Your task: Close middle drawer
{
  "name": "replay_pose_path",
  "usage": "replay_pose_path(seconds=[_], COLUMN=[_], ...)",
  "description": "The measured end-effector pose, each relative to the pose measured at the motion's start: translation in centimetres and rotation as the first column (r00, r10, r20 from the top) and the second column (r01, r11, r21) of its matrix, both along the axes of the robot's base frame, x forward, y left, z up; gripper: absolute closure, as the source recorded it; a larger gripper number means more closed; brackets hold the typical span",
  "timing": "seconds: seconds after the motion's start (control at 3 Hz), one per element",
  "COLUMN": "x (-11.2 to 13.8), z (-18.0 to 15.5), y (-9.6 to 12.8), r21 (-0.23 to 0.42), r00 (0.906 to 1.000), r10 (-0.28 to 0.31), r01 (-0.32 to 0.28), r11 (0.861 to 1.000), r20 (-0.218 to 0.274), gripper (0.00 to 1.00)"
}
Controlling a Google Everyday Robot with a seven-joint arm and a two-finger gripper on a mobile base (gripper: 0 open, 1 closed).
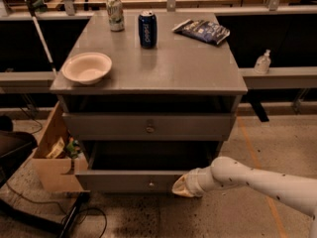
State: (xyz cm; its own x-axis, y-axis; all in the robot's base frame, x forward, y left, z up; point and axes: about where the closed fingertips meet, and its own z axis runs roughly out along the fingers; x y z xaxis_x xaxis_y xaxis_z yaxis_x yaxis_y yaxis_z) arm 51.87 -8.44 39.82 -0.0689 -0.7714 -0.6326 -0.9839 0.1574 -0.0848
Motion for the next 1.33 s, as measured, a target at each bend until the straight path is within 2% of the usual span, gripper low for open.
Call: replay_pose_path(seconds=[0.33,0.67,1.0,1.33], x=[-0.2,1.9,1.9,5.2], z=[0.1,0.0,0.0,0.2], y=[0.0,0.2,0.2,0.8], r21=[0.000,0.033,0.034,0.078], r00=[1.0000,0.9989,0.9989,0.9945], r10=[0.000,-0.015,-0.015,-0.034], r01=[0.000,0.014,0.014,0.026], r11=[1.000,0.999,0.999,0.997], r20=[0.000,0.043,0.044,0.099], gripper=[1.00,1.00,1.00,1.00])
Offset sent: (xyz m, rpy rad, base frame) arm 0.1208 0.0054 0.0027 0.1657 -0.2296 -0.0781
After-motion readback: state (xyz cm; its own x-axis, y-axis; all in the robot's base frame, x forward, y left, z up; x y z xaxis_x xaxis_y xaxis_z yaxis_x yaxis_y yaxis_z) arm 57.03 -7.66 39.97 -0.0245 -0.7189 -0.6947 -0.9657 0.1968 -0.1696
